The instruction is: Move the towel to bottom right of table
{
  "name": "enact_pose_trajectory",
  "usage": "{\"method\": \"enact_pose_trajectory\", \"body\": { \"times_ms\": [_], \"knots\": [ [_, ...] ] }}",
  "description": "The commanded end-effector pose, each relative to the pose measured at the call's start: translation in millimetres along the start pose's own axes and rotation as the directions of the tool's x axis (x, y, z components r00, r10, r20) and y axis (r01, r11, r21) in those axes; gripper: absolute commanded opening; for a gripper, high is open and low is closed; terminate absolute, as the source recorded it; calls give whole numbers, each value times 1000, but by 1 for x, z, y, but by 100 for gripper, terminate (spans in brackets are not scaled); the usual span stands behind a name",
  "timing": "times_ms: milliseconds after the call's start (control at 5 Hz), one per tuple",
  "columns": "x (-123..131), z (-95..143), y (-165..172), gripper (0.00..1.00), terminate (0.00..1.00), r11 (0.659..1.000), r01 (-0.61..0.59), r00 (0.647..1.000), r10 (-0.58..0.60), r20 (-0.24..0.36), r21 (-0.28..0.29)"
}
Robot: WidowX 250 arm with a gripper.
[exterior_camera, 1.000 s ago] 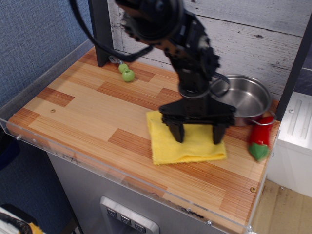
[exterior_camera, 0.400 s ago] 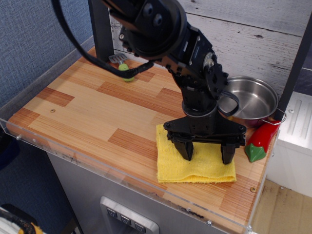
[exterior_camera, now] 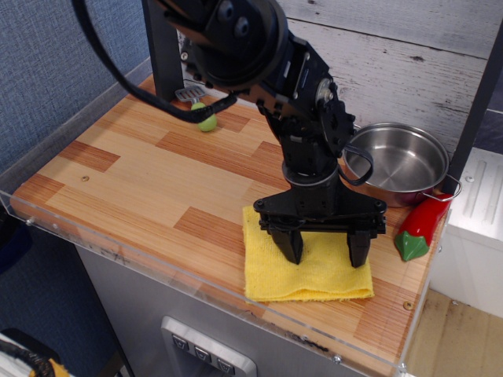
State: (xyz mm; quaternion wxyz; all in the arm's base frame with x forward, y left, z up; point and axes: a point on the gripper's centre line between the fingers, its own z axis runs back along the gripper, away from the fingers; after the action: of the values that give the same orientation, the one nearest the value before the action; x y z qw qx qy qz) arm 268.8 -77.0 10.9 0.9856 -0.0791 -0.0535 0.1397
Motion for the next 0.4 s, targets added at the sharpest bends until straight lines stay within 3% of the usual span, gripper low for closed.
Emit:
{"method": "enact_pose_trajectory", "body": {
  "times_ms": [0,200],
  "knots": [
    [17,36,2,100,0,995,-93,994,94,53,-22],
    [29,62,-2,100,0,984,-159,982,166,91,-82]
  ]
}}
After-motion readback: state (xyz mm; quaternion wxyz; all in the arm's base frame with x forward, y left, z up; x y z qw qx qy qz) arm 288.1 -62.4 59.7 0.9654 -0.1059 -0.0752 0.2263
